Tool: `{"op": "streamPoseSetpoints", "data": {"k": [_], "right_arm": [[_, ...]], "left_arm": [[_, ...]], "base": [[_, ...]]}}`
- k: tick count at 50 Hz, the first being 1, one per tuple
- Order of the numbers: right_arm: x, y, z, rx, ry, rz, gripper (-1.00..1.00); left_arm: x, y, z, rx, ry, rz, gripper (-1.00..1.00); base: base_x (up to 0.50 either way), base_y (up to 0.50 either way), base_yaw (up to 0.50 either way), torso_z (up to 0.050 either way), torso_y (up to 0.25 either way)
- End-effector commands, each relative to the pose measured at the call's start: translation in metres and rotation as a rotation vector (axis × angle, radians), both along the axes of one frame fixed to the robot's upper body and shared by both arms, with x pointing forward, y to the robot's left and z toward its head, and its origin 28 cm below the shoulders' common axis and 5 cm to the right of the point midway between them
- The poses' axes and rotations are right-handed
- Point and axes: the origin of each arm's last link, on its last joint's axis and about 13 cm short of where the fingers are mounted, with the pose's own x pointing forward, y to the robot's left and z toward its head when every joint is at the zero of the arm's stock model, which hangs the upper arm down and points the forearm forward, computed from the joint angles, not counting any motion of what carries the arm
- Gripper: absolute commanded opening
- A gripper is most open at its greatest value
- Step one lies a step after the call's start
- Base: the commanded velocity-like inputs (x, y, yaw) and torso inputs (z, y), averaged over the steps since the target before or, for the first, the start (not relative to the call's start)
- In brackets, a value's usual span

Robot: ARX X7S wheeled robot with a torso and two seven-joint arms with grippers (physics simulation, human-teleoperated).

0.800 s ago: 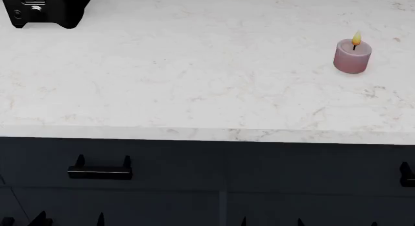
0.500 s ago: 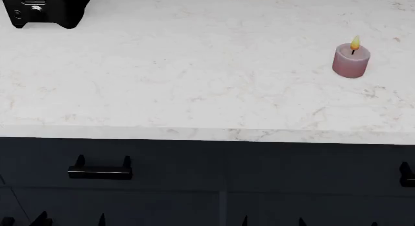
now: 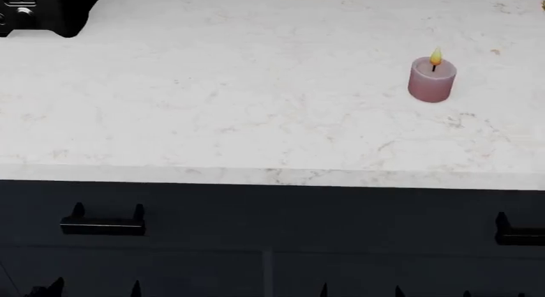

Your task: Open the right drawer.

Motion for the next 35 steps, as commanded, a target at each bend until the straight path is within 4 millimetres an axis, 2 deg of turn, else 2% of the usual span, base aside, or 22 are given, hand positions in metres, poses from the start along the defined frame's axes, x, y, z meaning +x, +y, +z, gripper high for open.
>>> {"op": "streamPoseSetpoints", "data": {"k": [1, 35], "right_arm": [[-0.0001, -0.0005, -0.0004, 0.002, 0.001, -0.002, 1.00], [-0.0007, -0.0012, 0.0002, 0.009, -0.001, -0.007, 1.00]], "left_arm": [[0.0003, -0.0004, 0.0002, -0.002, 0.002, -0.001, 1.00], [0.0002, -0.0002, -0.0007, 0.002, 0.002, 0.002, 1.00]], "base": [[0.00, -0.29, 0.00, 0.000, 0.000], [0.00, -0.29, 0.00, 0.000, 0.000]]}}
